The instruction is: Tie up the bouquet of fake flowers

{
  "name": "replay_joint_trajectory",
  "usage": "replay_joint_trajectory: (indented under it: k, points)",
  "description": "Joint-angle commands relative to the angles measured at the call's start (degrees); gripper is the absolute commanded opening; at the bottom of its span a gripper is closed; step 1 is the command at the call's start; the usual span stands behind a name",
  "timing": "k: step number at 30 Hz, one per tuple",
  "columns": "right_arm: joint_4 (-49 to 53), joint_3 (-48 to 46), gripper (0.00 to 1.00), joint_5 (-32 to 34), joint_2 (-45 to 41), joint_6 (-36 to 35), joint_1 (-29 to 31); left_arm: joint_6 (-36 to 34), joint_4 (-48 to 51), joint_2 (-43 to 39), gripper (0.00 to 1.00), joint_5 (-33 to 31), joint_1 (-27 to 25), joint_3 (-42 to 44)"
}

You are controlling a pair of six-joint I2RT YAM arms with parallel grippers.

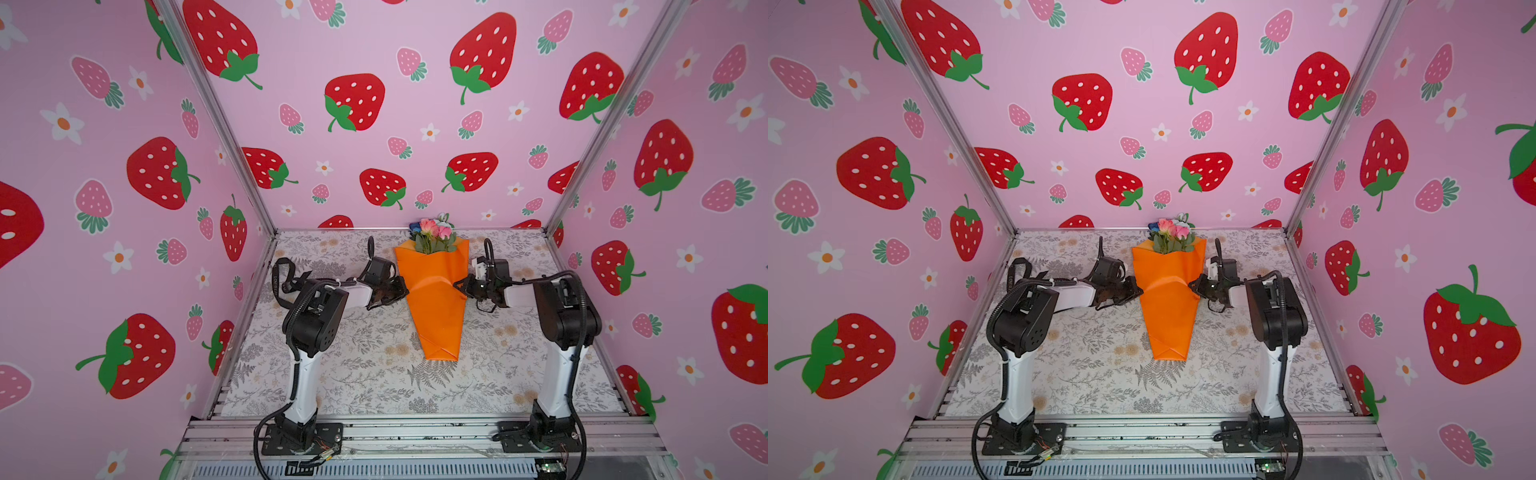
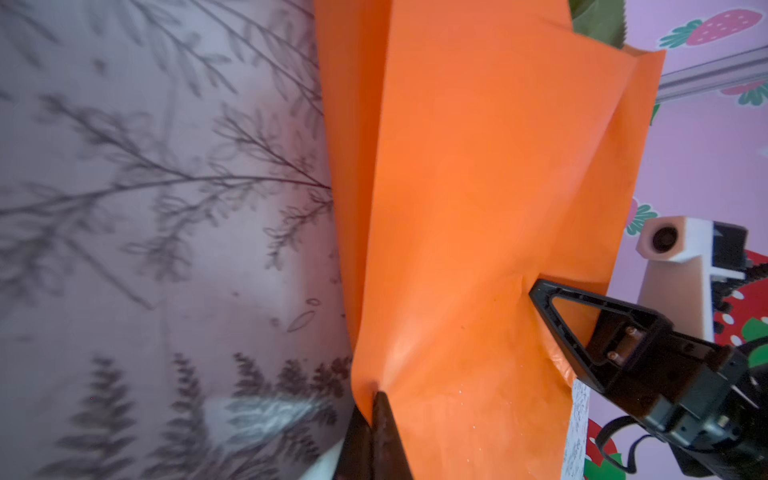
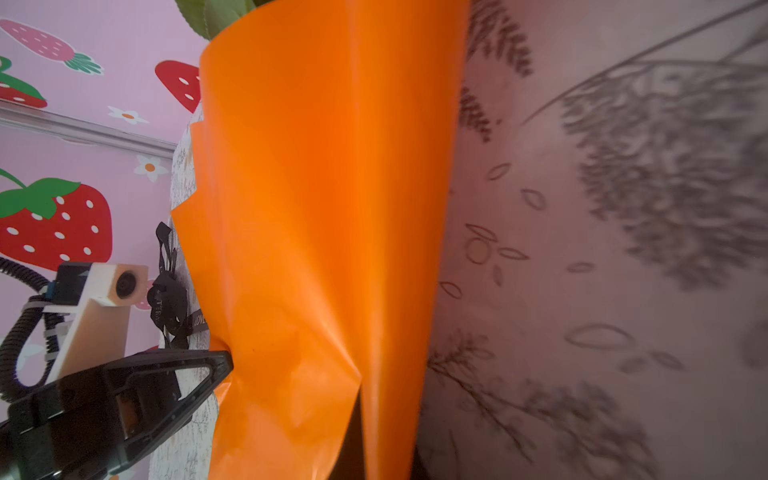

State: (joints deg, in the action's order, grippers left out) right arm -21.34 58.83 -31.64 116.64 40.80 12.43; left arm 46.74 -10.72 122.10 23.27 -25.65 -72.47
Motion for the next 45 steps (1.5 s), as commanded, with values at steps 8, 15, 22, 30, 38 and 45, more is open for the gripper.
replay_joint_trajectory:
  k: [8, 15, 22, 30, 38, 45]
  points:
    - [10.13, -7.41, 0.02, 4.95, -10.71, -11.00, -13.54, 11.38, -10.46, 5.77, 0.00, -2.15, -8.59, -3.04]
    - [18.63, -8.33, 0.01, 10.08, -14.22, -19.45, -21.71, 16.22, -13.38, 10.60, 0.05, -4.31, -14.24, -10.33]
    - [26.99, -2.80, 0.00, 21.84, -13.58, -25.94, -24.59, 19.29, -14.25, 15.54, 0.14, -3.40, -16.93, -17.20]
    - [31.48, 3.38, 0.04, 27.68, -10.44, -27.70, -25.08, 16.80, -13.97, 11.49, 0.35, -4.80, -15.77, -13.79]
    - [34.78, 7.83, 0.32, 31.03, -9.65, -28.02, -25.25, 13.27, -13.91, 0.63, 0.62, -7.34, -12.59, -2.98]
    - [37.18, 5.62, 0.68, 32.84, -18.08, -26.19, -25.26, 4.86, -4.48, -11.81, 0.91, -13.19, -10.47, 5.66]
